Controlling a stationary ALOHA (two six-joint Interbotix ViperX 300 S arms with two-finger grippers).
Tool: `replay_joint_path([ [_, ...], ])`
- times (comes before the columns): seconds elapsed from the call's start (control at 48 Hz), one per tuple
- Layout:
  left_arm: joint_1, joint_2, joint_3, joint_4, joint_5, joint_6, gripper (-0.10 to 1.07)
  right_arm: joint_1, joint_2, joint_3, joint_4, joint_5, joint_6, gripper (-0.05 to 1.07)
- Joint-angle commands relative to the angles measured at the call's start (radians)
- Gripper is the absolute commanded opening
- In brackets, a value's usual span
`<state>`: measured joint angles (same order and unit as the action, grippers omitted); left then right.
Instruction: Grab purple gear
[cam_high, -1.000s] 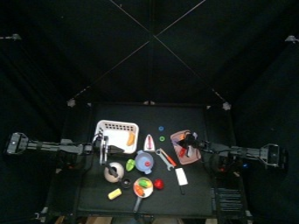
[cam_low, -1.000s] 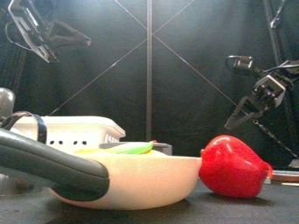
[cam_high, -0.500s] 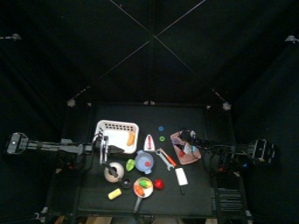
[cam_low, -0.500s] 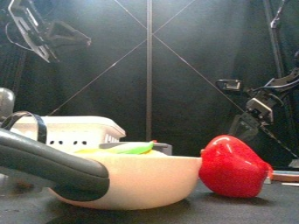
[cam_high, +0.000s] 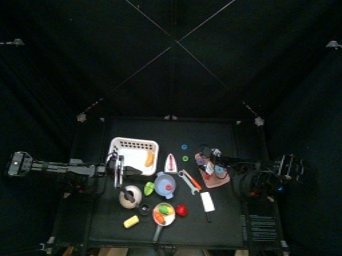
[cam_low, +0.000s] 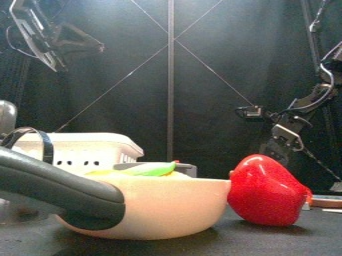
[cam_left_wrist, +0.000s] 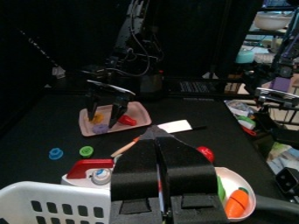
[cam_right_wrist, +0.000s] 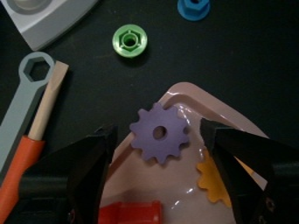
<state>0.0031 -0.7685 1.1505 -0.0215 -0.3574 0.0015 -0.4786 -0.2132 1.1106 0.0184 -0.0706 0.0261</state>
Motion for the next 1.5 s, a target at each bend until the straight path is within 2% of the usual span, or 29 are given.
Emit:
replay_joint_path([
  [0.0, 0.002, 0.002, -0.012, -0.005, -0.009, 0.002, 0.15, -0.006, 0.008, -0.032, 0.002, 0.023, 0.002, 1.02],
  [0.375, 0.002, 0.002, -0.006, -0.005, -0.011, 0.000, 0.15, -0.041, 0.048, -0.040, -0.006, 0.029, -0.005, 1.02],
  [0.896, 0.003, 0.002, -0.006, -0.005, -0.032, 0.002, 0.15, -0.034, 0.107, -0.041, -0.011, 0.029, -0.005, 1.01],
  [1.0, 0.003, 0.000, -0.006, -0.005, -0.032, 0.002, 0.15, -0.035, 0.107, -0.041, -0.011, 0.029, -0.005, 0.96],
  [1.25, 0.005, 0.002, -0.006, -0.005, -0.032, 0.002, 0.15, -0.038, 0.100, -0.044, -0.012, 0.032, 0.000, 0.76],
  [1.479, 0.003, 0.002, -0.006, -0.005, -0.032, 0.000, 0.15, -0.031, 0.037, -0.080, -0.011, 0.077, 0.002, 0.72],
])
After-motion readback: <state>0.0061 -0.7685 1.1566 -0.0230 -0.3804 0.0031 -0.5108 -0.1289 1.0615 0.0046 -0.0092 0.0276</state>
